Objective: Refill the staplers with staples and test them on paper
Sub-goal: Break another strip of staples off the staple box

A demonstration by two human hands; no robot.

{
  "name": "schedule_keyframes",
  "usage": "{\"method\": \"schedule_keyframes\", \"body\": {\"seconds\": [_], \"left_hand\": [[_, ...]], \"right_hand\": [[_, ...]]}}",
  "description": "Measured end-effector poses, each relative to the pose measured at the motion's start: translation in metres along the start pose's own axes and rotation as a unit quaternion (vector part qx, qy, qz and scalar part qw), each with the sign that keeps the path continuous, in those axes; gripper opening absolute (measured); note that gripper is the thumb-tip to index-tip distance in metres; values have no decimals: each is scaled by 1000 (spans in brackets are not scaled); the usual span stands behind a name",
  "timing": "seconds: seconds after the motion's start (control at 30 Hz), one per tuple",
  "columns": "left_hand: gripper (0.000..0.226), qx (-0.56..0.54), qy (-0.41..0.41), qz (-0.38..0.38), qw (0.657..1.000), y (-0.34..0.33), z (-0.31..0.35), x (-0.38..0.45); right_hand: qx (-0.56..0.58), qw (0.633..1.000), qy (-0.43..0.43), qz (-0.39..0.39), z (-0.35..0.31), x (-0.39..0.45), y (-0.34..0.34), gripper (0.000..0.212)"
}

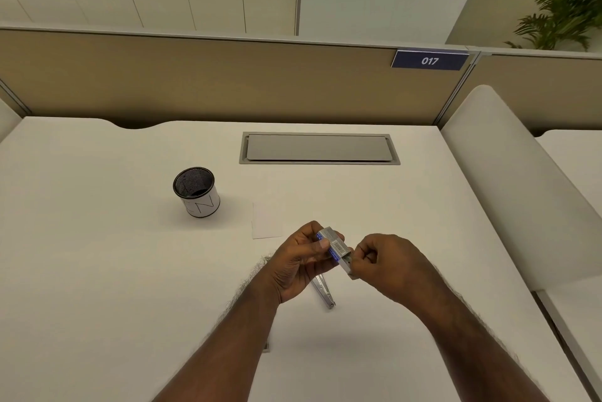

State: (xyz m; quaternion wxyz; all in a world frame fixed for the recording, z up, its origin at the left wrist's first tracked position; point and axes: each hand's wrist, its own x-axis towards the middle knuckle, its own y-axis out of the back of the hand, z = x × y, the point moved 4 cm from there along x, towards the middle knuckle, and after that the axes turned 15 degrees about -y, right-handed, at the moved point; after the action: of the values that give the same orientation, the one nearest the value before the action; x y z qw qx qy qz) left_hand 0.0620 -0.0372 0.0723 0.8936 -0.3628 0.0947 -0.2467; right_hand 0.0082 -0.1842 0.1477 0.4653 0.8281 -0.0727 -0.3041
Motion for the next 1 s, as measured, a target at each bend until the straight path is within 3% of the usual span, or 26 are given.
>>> {"method": "schedule_keyframes", "body": {"seconds": [0.37, 0.63, 1.0], "left_hand": [[9, -12, -10, 3, 1000, 2, 0, 3], [7, 3, -4, 1, 1000, -1, 0, 4], [6, -30, -10, 16, 999, 1, 1, 3]], "right_hand": [[-75, 989, 59, 117, -6, -12, 9, 6], [-142, 985, 46, 85, -12, -7, 7, 14], [-44, 997, 25, 52, -7, -9, 11, 17]]}}
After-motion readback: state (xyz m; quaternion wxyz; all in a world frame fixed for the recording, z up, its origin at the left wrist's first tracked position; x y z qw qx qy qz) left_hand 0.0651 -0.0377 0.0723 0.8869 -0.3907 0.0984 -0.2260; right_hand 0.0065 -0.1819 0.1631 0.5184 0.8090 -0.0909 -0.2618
